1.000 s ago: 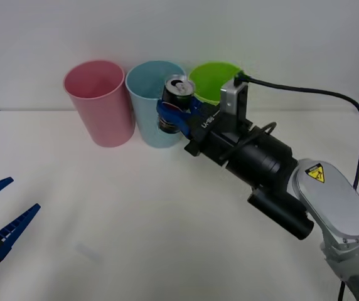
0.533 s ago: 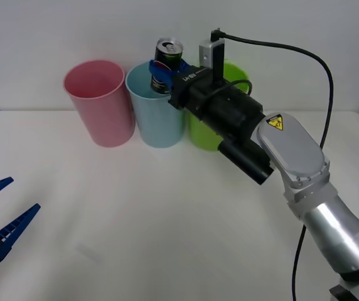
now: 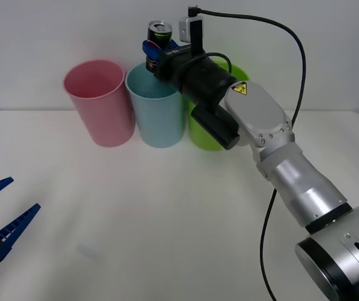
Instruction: Grasp the object on the table and drop it into the matching bin: aluminum can to the light blue bin, PET bottle to the pink bin.
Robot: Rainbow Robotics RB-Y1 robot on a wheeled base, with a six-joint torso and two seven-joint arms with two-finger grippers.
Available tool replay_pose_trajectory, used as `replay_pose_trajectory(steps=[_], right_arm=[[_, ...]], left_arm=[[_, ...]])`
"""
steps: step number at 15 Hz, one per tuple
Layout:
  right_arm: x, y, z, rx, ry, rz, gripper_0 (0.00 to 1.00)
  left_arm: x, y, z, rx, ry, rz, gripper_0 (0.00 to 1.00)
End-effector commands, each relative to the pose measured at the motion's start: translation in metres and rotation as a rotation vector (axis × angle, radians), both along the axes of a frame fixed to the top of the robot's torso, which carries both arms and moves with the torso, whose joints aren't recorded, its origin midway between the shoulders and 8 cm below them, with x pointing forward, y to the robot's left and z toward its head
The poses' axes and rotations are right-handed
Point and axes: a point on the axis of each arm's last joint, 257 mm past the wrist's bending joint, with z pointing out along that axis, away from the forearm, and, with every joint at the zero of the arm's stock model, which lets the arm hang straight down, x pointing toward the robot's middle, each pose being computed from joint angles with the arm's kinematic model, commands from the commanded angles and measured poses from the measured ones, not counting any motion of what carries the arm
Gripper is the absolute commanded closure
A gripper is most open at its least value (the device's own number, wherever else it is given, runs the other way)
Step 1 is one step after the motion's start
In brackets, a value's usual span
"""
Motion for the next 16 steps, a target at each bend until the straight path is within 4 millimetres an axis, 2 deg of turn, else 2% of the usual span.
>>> replay_pose_trajectory(steps=[1,5,6,7,8,16], right_arm=[[0.0072,0.0056,-0.002,-0.011,0.013,-0.01,1.0],[0.0061,0.008,-0.0026,-0.011,0.014,-0.007,1.0],[0.0061,0.008,-0.0026,-0.011,0.014,-0.007,0.95],[0.0061,0.008,-0.0026,-0.013,0.012,-0.008,0.73],[0.0063,0.0077,-0.0025,-0.015,0.01,-0.01,0.0],[0.003,0.0023,-0.0024,-0.016,0.0,-0.004,0.0]], left_arm=[[0.0,0.0,0.0,0.0,0.0,0.0,0.0],[0.0,0.0,0.0,0.0,0.0,0.0,0.0],[0.0,0.0,0.0,0.0,0.0,0.0,0.0],[0.0,0.0,0.0,0.0,0.0,0.0,0.0],[0.0,0.0,0.0,0.0,0.0,0.0,0.0],[0.0,0.0,0.0,0.0,0.0,0.0,0.0]])
